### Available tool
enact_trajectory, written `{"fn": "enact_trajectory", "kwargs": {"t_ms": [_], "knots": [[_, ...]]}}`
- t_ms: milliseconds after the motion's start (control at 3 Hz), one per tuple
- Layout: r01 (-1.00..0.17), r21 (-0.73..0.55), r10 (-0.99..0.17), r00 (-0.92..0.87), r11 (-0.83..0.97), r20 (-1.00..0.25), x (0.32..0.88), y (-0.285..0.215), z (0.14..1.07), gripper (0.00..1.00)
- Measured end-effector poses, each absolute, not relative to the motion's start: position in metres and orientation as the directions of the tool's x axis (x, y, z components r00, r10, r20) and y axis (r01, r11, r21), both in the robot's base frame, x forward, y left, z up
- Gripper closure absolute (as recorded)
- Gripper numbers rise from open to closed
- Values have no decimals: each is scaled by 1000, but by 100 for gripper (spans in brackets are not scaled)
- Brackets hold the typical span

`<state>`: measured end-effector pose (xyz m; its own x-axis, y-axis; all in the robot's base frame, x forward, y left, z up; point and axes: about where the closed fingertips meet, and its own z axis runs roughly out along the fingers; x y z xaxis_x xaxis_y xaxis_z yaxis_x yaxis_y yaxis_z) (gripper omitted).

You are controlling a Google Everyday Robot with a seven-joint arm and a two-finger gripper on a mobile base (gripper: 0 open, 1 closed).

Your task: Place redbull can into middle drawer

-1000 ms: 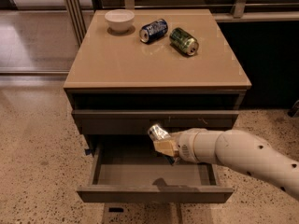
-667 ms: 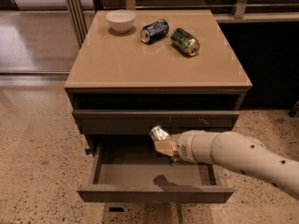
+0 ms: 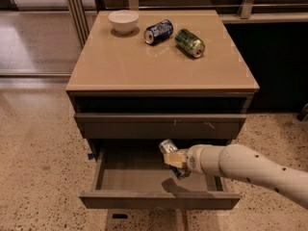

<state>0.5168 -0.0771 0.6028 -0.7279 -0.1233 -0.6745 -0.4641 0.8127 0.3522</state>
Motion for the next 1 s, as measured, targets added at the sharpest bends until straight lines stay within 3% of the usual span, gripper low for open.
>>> {"fn": "enact_trajectory", "kwargs": {"t_ms": [1000], "knots": [[-360,429,-19,-783,829,-622,535,-95,551,100]]}}
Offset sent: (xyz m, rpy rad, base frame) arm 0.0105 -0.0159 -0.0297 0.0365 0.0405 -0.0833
